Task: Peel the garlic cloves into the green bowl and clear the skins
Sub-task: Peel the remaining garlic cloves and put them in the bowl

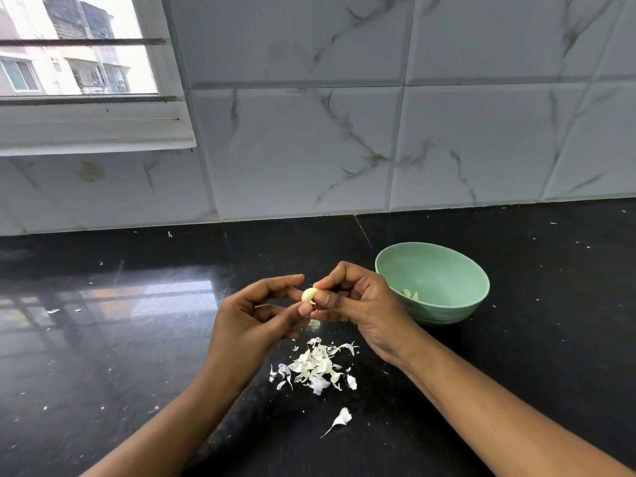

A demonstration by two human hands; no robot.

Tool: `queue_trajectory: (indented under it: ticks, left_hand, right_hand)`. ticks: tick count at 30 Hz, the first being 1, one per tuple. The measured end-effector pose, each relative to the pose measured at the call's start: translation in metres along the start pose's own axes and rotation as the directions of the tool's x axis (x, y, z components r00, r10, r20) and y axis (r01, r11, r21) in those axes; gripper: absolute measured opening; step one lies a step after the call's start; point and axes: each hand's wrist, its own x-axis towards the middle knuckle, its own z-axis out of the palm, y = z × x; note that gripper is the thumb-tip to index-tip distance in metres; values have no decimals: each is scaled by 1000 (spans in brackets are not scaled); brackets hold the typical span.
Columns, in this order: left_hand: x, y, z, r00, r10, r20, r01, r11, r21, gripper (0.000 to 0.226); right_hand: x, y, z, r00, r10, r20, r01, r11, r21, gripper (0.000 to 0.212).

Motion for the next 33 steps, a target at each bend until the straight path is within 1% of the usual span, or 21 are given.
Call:
queue_trajectory:
  ticks: [5,8,11,14,16,19,22,26,28,30,32,33]
  left_hand:
    - [-1,1,0,998,61,-9,-60,994,89,21]
    - [1,-1,-2,996,75,-40,-68,986,150,19]
    - [4,-2,-4,994,72,-79,-59,986,154,15]
    - [6,-3,-6,996,72,-54,-61,981,182,13]
    - [7,-5,-8,999,34,-5,-32,984,176,16]
    - [9,-5,-9,993,-92,79,85,992,93,22]
    - [11,-5,-9,956,-240,167,244,970,-3,19]
    - [8,-6,-6,895,-346,283,384,919,-91,16]
    - [5,-6,-1,876,-379,298,416,906,-73,11]
    - [2,-6,3,876,-391,281,418,907,-42,16]
    - [3,-5,1,896,-355,267,369,930,-2,24]
    - [4,-4,0,910,-326,256,331,943,22,32]
  right_hand:
    - [-1,4,4,1000,17,-8,-17,999,-44,14]
    - [-1,4,6,999,-29,-18,26,993,-112,14]
    - [-1,4,7,998,-64,-21,60,988,-141,15]
    - [-1,1,7,998,-69,-13,66,986,-152,16]
    - [-1,1,4,999,-51,-10,49,988,-147,16]
    - [0,2,2,1000,6,3,-6,994,-108,16]
    - [0,3,1,998,58,9,-57,996,-64,15]
    - [1,7,0,995,95,25,-94,995,-24,12]
    - [1,9,0,993,109,49,-108,994,-10,9]
    - [1,8,-1,992,107,63,-105,994,-29,7]
    - [1,6,-2,994,96,49,-94,995,-42,9]
    - [1,5,-3,995,93,39,-92,995,-40,11]
